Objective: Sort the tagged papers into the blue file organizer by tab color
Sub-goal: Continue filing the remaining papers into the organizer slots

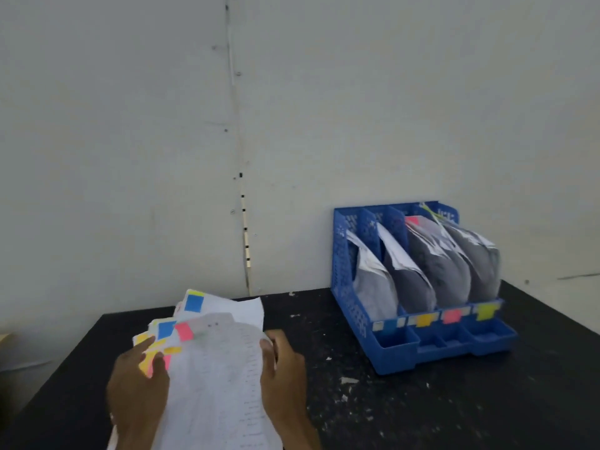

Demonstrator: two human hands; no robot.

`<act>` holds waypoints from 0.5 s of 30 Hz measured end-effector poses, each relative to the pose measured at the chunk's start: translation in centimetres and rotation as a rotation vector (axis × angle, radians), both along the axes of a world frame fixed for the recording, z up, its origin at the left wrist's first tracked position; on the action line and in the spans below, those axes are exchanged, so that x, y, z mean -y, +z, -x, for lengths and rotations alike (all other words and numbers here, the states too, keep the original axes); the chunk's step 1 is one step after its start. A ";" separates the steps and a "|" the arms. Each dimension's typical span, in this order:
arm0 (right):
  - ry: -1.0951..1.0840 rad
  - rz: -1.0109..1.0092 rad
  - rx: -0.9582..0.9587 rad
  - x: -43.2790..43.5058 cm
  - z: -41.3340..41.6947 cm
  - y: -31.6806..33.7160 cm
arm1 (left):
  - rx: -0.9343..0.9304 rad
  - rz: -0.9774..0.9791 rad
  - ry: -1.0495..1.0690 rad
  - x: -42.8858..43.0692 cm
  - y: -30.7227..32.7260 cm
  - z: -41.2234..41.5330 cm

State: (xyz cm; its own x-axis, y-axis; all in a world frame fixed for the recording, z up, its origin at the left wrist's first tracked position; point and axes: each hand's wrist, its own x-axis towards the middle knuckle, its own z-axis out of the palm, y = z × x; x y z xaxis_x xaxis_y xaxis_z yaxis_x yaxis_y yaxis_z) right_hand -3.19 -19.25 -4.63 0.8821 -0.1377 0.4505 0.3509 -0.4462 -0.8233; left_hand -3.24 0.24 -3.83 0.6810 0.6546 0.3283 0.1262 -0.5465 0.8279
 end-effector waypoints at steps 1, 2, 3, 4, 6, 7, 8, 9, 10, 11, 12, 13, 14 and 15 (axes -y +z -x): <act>0.028 -0.066 0.039 0.8 0.3 1.2 | 0.024 0.068 -0.075 1.4 0.8 -0.1; 0.051 -0.121 0.079 1.3 0.7 2.7 | 0.023 0.139 -0.151 2.8 1.5 0.0; 0.054 -0.174 0.126 2.2 1.1 4.3 | 0.016 0.169 -0.229 4.8 2.6 -0.1; 0.038 -0.218 0.174 3.5 1.5 5.9 | 0.014 0.151 -0.297 7.1 3.6 -0.1; -0.030 -0.250 0.298 6.6 2.2 9.2 | 0.056 0.057 -0.423 12.4 6.1 -0.2; -0.082 -0.242 0.370 8.4 2.5 10.7 | 0.079 0.020 -0.501 15.1 7.4 -0.1; -0.139 -0.232 0.441 10.2 2.9 12.1 | 0.082 0.018 -0.587 17.7 8.8 0.1; -0.202 -0.211 0.506 12.5 3.2 13.4 | 0.074 0.061 -0.686 20.7 10.3 0.2; -0.273 -0.185 0.568 14.8 3.5 14.7 | 0.052 0.146 -0.797 23.6 11.9 0.4; -0.362 -0.143 0.636 17.2 3.6 15.6 | 0.038 0.229 -0.908 26.7 13.3 0.4; -0.450 -0.098 0.701 19.5 3.6 16.4 | 0.033 0.290 -1.014 29.7 14.5 0.4; -0.535 -0.057 0.742 21.8 3.4 17.0 | 0.040 0.327 -1.103 32.5 15.6 0.3; -0.599 -0.033 0.763 23.8 3.2 17.4 | 0.053 0.354 -1.176 35.1 16.3 0.1; -0.639 -0.016 0.774 25.4 2.8 17.6 | 0.073 0.375 -1.228 37.3 16.6 -0.3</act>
